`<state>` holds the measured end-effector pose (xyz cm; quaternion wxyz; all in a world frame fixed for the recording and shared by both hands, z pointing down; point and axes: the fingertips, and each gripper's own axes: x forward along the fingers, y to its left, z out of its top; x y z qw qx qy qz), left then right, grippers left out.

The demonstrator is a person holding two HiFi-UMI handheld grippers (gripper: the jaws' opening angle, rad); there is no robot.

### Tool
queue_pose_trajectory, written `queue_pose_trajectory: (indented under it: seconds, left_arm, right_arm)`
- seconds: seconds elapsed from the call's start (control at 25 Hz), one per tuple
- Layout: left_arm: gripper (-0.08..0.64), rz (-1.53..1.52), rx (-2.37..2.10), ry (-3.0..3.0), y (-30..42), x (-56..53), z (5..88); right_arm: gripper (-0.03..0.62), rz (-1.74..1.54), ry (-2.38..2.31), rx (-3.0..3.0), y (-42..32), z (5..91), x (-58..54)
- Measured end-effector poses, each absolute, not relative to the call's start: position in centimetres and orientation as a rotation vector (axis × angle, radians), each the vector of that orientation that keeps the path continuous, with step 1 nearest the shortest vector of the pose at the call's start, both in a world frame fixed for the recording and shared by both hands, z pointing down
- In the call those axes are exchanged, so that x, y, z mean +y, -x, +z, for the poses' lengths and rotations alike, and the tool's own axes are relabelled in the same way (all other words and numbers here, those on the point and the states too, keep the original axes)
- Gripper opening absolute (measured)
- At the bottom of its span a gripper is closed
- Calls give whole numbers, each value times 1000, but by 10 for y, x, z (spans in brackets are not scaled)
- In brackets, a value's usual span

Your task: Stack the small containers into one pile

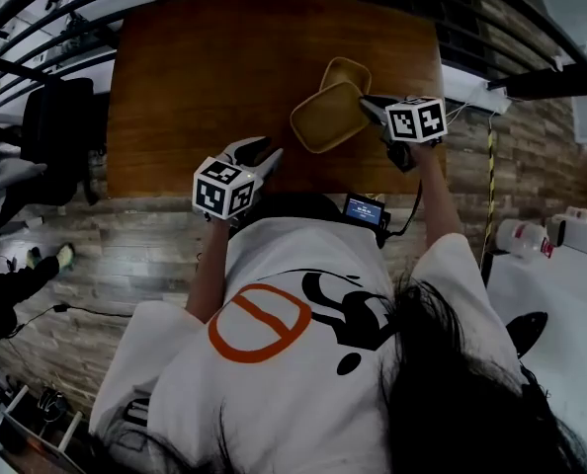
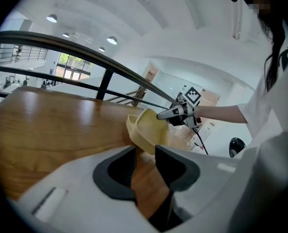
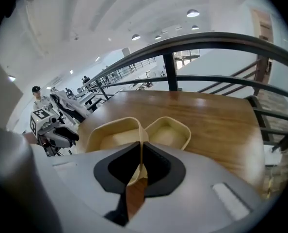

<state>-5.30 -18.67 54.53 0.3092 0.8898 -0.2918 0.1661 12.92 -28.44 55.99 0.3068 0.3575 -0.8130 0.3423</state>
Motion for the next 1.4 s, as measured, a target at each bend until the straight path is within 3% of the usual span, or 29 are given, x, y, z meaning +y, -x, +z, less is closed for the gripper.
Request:
queue_pose_trajectory:
  seconds: [0.44, 1.4]
  left_arm:
    - [124, 442, -769, -2355, 5, -214, 540]
    - [123, 469, -961, -2194, 23, -215, 559]
  right_arm:
    - [41, 798, -771, -2108, -185, 566, -361]
    - [43, 379, -280, -2012, -142, 624, -411]
